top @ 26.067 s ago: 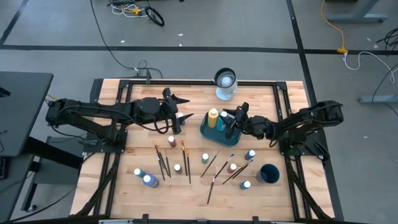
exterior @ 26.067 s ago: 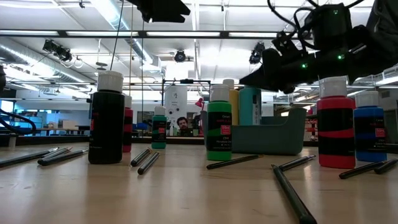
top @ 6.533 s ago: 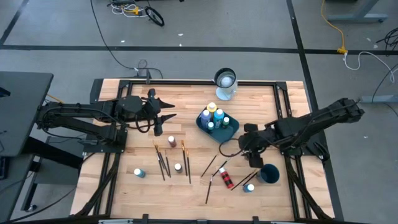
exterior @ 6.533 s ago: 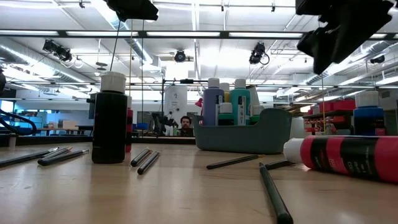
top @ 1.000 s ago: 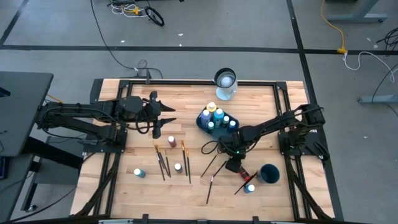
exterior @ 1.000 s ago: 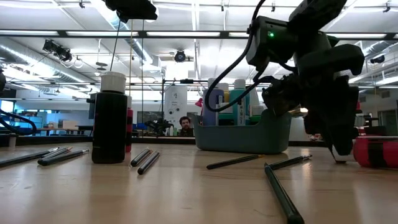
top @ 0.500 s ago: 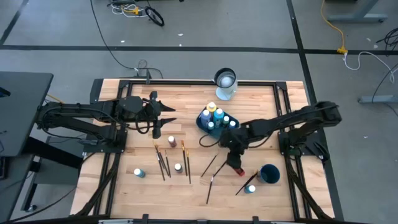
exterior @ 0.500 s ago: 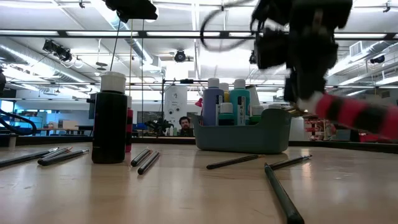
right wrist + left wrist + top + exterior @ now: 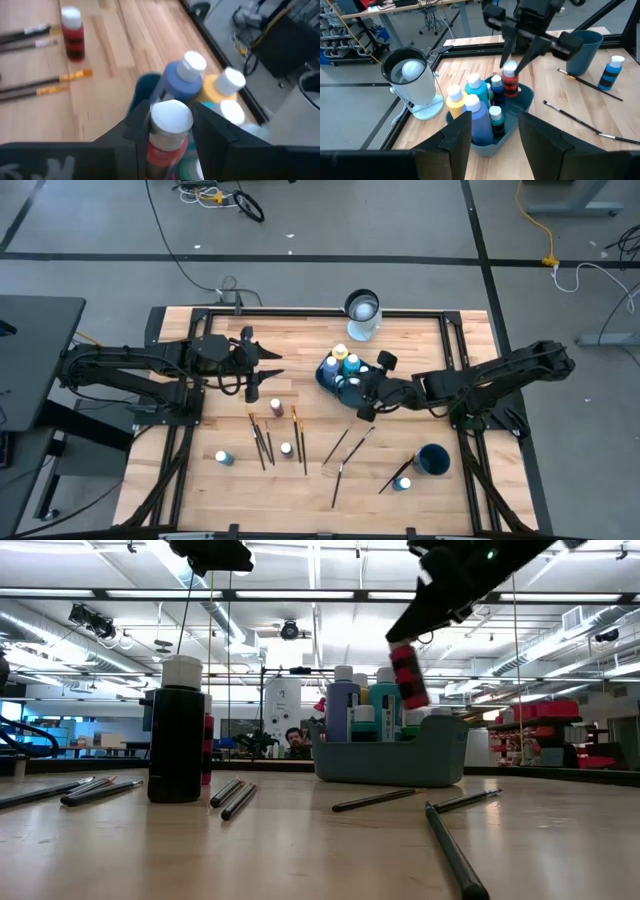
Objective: Pick & Place Paint Supplies
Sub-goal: Put the red paint bottle into the green bin
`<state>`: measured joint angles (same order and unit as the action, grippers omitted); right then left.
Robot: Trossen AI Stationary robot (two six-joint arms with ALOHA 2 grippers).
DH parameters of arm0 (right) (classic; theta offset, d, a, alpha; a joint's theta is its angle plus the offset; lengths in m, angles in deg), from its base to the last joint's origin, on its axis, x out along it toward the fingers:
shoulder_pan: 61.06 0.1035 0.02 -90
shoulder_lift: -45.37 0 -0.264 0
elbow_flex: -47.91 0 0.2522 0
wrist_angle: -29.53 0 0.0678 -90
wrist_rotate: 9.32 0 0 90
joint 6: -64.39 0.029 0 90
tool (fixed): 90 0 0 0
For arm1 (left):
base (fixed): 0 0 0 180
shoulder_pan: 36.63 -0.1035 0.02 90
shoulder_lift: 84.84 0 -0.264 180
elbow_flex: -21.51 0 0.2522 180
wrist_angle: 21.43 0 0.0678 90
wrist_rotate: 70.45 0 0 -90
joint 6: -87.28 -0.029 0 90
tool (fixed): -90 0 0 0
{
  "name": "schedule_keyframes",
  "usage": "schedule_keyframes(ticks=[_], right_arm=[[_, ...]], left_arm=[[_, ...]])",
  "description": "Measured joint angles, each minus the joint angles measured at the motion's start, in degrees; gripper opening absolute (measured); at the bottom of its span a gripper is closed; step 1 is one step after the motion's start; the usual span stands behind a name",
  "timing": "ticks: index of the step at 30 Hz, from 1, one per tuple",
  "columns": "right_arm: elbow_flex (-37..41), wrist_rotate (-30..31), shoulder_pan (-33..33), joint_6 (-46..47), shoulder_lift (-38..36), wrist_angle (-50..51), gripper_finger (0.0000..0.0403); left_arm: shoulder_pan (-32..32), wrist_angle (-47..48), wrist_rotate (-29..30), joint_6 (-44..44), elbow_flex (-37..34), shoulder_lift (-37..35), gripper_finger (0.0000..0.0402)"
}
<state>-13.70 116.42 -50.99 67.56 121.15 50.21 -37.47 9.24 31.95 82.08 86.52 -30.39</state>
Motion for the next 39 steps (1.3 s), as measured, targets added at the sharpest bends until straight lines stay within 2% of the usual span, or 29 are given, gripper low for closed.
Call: schedule_keyframes(ticks=[3, 10, 15, 19, 27, 32, 39], right_arm=[[5.04, -1.06, -0.83, -1.01, 0.0, -9.53, 0.0126], [13.87, -0.6, -2.48, -0.95, 1.51, -23.13, 0.0126], [15.75, -0.72, -3.67, -4.5, 6.06, -31.0, 0.0126], [15.67, -0.55, -4.48, -3.32, 10.61, -37.04, 0.0126], [15.75, 1.43, -4.77, -4.12, 18.22, -43.32, 0.0127], [15.73, 1.77, -4.79, -5.33, 18.51, -43.96, 0.0131], [15.73, 1.83, -4.79, -7.01, 16.91, -44.39, 0.0166]], left_arm=[[0.01, 0.06, 0.0, 0.0, 0.0, 0.0, 0.0171], [0.02, 0.05, 0.0, -0.07, 0.0, -0.01, 0.0171], [0.0, -0.38, 0.2, -0.13, 0.0, -0.01, 0.0171], [0.02, -0.47, 0.21, -0.02, 0.0, -0.01, 0.0171], [0.0, -0.39, 0.21, -0.12, 0.0, -0.01, 0.0171], [0.0, 0.21, 0.22, -0.13, 0.0, -0.01, 0.0171], [0.0, 0.28, 0.21, -0.15, 0.0, -0.01, 0.0171]])
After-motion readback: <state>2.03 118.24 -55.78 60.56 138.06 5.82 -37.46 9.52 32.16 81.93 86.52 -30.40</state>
